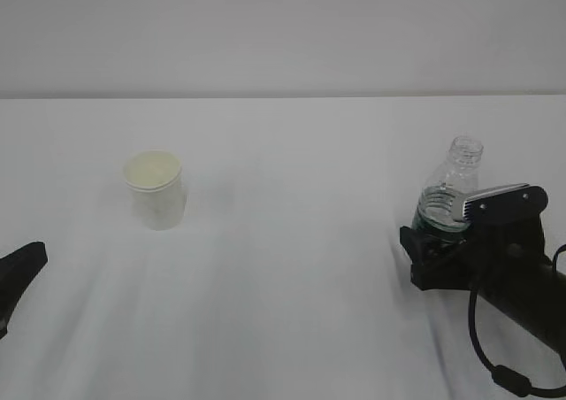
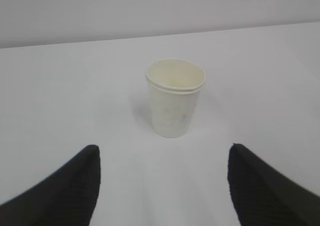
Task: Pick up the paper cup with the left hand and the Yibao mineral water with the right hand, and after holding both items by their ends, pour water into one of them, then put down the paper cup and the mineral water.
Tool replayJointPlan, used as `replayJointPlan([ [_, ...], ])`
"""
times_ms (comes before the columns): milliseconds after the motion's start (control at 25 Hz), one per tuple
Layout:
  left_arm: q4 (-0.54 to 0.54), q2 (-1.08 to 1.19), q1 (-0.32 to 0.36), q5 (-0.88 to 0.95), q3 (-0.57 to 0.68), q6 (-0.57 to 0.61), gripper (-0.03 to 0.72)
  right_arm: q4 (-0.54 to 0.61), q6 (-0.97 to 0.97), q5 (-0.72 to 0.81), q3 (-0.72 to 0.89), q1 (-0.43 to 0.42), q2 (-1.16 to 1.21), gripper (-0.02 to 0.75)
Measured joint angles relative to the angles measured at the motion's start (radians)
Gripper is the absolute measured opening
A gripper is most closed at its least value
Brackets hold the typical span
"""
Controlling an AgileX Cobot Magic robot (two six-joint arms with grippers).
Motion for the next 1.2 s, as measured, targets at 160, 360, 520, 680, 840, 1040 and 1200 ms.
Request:
replayJointPlan([
  [160,0.0,0.0,0.0,0.002,0.0,0.0,0.573,0.0,0.0,0.0,-0.018,0.0,0.018,0.619],
  [360,0.0,0.0,0.0,0.01,0.0,0.0,0.573,0.0,-0.001,0.0,-0.042,0.0,0.021,0.613],
  [520,0.0,0.0,0.0,0.01,0.0,0.0,0.573,0.0,-0.001,0.0,-0.051,0.0,0.04,0.613],
  [680,0.0,0.0,0.0,0.01,0.0,0.0,0.573,0.0,-0.001,0.0,-0.057,0.0,0.057,0.612],
  [840,0.0,0.0,0.0,0.01,0.0,0.0,0.573,0.0,-0.001,0.0,-0.069,0.0,0.059,0.609],
  [1040,0.0,0.0,0.0,0.01,0.0,0.0,0.573,0.0,-0.001,0.0,-0.082,0.0,0.061,0.599],
  [1200,0.0,0.0,0.0,0.01,0.0,0.0,0.573,0.0,-0.001,0.0,-0.082,0.0,0.065,0.594],
])
